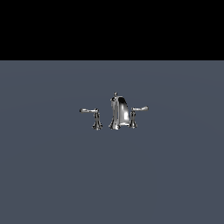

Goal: Turn on the faucet by rotating a designated handle.

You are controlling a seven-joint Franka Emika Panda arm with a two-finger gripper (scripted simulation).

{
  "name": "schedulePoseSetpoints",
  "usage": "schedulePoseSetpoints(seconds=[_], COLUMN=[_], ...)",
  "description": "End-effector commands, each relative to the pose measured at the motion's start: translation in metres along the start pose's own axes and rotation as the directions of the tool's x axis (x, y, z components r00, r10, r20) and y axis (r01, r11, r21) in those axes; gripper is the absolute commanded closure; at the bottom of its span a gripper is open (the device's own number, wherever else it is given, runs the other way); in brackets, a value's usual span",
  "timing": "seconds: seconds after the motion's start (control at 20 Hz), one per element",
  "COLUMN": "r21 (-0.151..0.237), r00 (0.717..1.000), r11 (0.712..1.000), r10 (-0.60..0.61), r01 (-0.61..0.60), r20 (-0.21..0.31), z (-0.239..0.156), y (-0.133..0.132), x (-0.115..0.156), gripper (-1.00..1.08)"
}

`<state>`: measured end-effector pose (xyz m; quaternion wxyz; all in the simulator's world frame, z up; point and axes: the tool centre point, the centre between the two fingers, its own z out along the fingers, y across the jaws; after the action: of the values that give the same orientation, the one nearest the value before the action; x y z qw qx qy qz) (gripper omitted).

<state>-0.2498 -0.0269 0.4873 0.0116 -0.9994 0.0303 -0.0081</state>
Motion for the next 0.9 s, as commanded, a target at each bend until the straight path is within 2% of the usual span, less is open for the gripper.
schedulePoseSetpoints(seconds=[0.0, 0.45, 0.85], r21=[0.000, -0.001, -0.002], r00=[1.000, 0.999, 0.984], r11=[1.000, 0.999, 0.984], r10=[0.000, 0.050, 0.178], r01=[0.000, -0.050, -0.178], r20=[0.000, 0.000, 0.000], z=[0.000, 0.015, 0.052], y=[0.000, -0.006, -0.018], x=[0.000, 0.012, 0.044], gripper=[1.08, 1.08, 1.08])
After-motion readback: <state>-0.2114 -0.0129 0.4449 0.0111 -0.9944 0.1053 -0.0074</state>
